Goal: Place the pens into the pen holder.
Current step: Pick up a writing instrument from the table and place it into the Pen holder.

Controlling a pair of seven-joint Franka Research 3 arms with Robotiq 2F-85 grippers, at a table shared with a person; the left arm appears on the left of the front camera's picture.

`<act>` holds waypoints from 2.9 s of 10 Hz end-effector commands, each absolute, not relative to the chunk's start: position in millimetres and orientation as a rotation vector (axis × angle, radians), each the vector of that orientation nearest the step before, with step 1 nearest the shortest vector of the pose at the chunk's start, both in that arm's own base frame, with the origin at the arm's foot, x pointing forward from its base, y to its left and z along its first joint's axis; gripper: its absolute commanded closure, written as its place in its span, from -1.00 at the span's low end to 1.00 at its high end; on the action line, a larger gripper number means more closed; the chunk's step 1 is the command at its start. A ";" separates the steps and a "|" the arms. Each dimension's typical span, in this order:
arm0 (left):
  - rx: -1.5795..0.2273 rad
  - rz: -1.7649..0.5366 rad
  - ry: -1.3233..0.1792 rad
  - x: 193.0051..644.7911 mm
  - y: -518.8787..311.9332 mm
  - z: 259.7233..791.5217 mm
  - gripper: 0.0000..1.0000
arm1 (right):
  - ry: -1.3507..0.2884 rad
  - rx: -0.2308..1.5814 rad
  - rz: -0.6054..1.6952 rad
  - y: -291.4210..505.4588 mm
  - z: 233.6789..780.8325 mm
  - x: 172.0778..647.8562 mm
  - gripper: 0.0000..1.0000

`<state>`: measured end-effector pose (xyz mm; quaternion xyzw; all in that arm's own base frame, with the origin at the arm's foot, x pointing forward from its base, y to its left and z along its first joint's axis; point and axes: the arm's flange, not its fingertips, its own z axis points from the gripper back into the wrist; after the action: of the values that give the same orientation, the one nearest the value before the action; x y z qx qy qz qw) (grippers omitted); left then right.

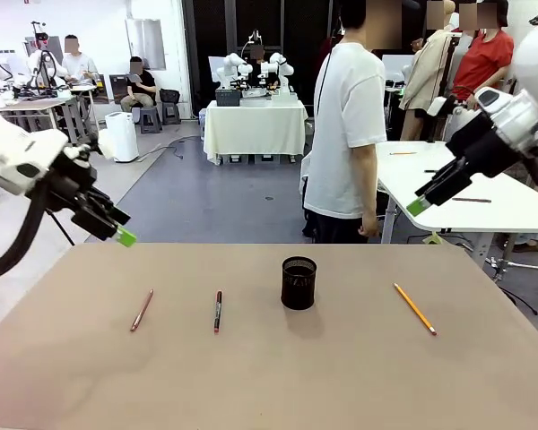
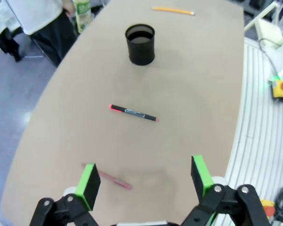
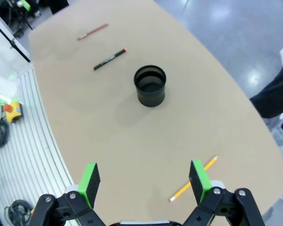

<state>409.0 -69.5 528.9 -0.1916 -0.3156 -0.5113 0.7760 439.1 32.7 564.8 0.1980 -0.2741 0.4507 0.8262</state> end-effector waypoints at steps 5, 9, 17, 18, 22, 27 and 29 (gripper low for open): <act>-0.462 -1.100 -0.770 419.9 -37.0 569.7 -1.00 | -0.603 0.384 0.961 -7.9 611.5 435.5 -1.00; -0.465 -1.080 -0.823 419.2 -23.3 580.9 -1.00 | -0.644 0.451 0.913 -53.7 618.7 432.8 -1.00; -0.463 -1.060 -0.805 418.9 -18.6 583.3 -1.00 | -0.653 0.420 0.905 -69.0 617.2 426.1 -1.00; -0.463 -1.060 -0.805 418.9 -18.6 583.3 -1.00 | -0.653 0.420 0.905 -69.0 617.2 426.1 -1.00; -0.463 -1.060 -0.805 418.9 -18.6 583.3 -1.00 | -0.653 0.420 0.905 -69.0 617.2 426.1 -1.00; -0.463 -1.060 -0.805 418.9 -18.6 583.3 -1.00 | -0.653 0.420 0.905 -69.0 617.2 426.1 -1.00; -0.463 -1.060 -0.805 418.9 -18.6 583.3 -1.00 | -0.653 0.420 0.905 -69.0 617.2 426.1 -1.00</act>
<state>418.9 -17.3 584.7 -0.2061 -0.3636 -0.4894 0.7653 425.3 -70.2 616.2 0.1964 -0.3045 0.4287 0.8276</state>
